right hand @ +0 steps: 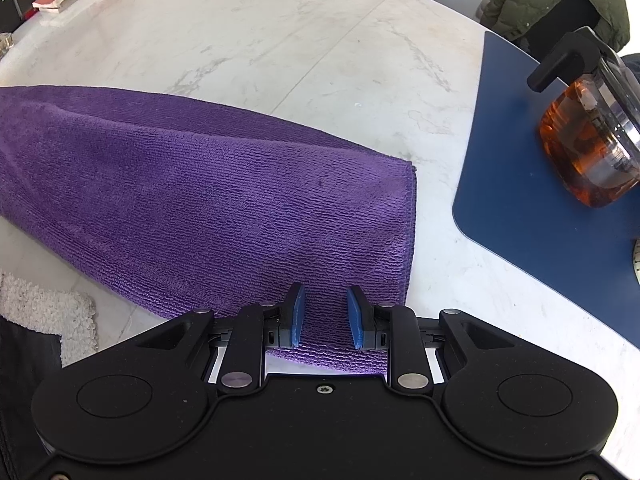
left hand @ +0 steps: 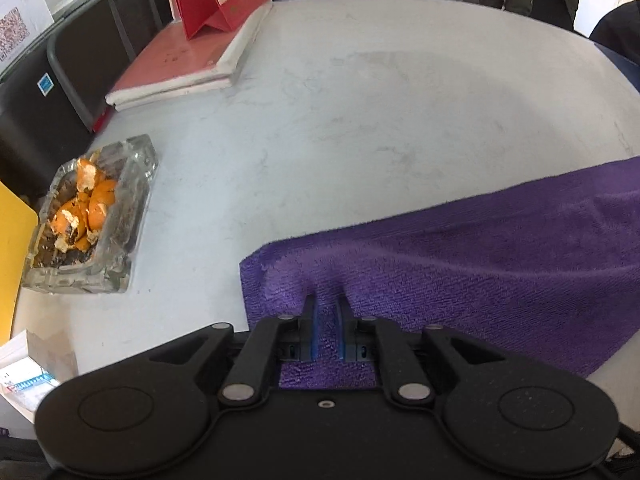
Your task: Fold towel
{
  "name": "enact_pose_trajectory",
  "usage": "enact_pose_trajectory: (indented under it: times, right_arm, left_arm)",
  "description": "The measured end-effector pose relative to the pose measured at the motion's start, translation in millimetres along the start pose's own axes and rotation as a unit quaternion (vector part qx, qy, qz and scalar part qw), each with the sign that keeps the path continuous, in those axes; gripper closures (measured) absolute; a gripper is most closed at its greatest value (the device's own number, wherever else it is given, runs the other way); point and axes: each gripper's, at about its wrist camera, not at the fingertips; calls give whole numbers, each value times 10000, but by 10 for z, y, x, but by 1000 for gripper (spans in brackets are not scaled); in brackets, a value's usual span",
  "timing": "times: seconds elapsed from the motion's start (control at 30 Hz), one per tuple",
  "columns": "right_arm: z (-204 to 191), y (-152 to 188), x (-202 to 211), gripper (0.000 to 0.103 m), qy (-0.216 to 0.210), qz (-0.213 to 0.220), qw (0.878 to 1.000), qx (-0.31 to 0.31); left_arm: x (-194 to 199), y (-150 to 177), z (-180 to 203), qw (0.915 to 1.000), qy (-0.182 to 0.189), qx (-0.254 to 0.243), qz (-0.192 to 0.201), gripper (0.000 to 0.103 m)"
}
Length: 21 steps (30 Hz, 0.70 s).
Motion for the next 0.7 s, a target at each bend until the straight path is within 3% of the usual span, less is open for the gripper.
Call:
enact_pose_trajectory:
  times: [0.13,0.3,0.37,0.47,0.57,0.63,0.7]
  right_arm:
    - [3,-71,26,71,52,-59,10000,39]
    - [-106,-358,310,68,29,219,9994,283]
    - [-235,-527,462,67,-123,466,9974,543]
    - [-686,-913,691,67,-820,992,9827,1331]
    - [-1321,-1252,697,67,-1925,1262,9509,2068]
    - [-1885,-1445,572,67,-2735,1265,9151,2678]
    - [-2461,-1591,365,67,-3231,1185,8776,3337]
  left_arm:
    - [-10,9,-41,10000,-27,39,-46,89]
    - [44,32,-51,9995,-277,-73,-115,89]
    - [88,53,-51,9995,-291,-29,-100,89]
    - [129,94,-6,9995,-293,-27,-105,89]
    - [138,152,60,9994,-294,-53,-160,89]
    - [120,191,90,9994,-308,-31,-157,89]
    - [109,216,107,9994,-328,-44,-113,89]
Point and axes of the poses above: each gripper's, at about its wrist camera, not at the fingertips, and x roughly against the way its jaws point, z to its right, y to its underside, and after that the axes turned 6 degrees about -x, right-handed
